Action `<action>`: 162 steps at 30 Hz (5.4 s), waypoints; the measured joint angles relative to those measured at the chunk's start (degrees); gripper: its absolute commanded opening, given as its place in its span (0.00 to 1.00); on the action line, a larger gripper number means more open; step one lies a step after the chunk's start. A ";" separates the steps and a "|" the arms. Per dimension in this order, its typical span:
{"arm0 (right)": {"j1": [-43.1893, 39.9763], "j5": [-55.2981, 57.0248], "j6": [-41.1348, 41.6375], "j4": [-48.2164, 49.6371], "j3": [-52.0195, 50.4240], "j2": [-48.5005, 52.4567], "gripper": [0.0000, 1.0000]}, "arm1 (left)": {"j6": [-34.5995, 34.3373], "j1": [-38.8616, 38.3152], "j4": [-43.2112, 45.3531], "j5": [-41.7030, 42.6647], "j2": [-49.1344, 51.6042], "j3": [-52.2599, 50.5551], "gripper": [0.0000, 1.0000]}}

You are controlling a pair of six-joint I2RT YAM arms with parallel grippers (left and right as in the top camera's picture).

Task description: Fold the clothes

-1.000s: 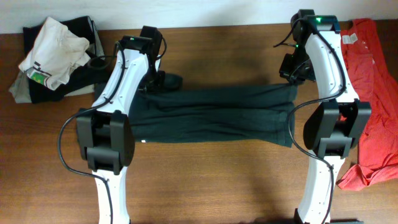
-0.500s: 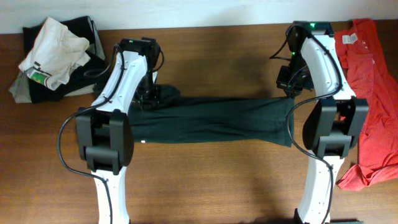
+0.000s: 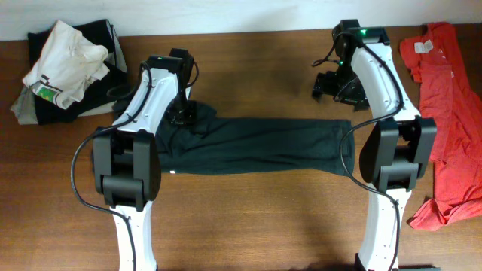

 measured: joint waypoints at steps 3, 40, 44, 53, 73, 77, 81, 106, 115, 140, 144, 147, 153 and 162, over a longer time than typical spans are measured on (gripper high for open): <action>0.00 -3.82 -0.02 4.98 -1.75 0.00 0.99 | 0.00 -0.24 5.20 3.54 0.00 0.00 0.63; 0.00 -7.78 -0.04 14.53 -12.66 0.07 0.99 | 2.97 -7.80 11.41 -0.70 3.89 1.44 0.19; 0.00 -7.78 -0.02 14.53 -12.66 0.07 0.99 | 3.04 -7.80 10.10 -2.08 3.89 2.43 0.00; 0.00 -7.78 -0.07 14.49 -12.66 0.07 0.99 | -1.81 -7.80 1.64 -8.33 3.76 3.72 0.00; 0.00 -7.78 -0.02 14.32 -12.66 0.07 0.99 | -12.66 2.14 -22.05 -16.55 -2.49 4.00 0.01; 0.00 -7.78 -0.02 14.32 -12.66 0.07 0.99 | -13.53 5.33 -23.87 -17.27 -2.49 4.00 0.00; 0.00 -7.78 -0.04 14.05 -12.66 0.07 0.99 | -13.77 6.25 -25.16 -17.29 -2.49 4.00 0.00; 0.00 -7.76 -0.70 13.62 -12.66 0.07 0.99 | -12.04 16.59 -25.24 -17.27 -2.51 -1.03 0.94; 0.00 -7.76 -0.70 13.55 -12.66 0.07 0.91 | -4.07 16.57 -11.58 -5.84 -2.58 -2.71 0.66; -0.39 -10.32 -10.23 9.42 -24.59 -2.95 0.04 | 2.14 24.90 10.51 9.70 -7.17 -21.31 0.01; -1.49 -11.61 -8.94 10.27 -24.83 -3.06 0.04 | -0.90 27.08 10.38 4.68 -7.23 -21.31 0.01; -2.97 -11.39 -8.07 10.73 -23.74 -2.97 0.04 | -2.99 28.59 9.97 -0.20 -7.21 -21.11 0.01; -5.55 -5.11 -6.25 1.36 -9.03 -1.49 0.06 | -7.41 32.17 3.82 -8.66 -6.34 -14.45 0.01; -16.94 -5.09 -8.07 -9.29 3.17 -2.80 0.99 | -8.76 32.06 2.73 1.53 -20.15 -10.95 0.99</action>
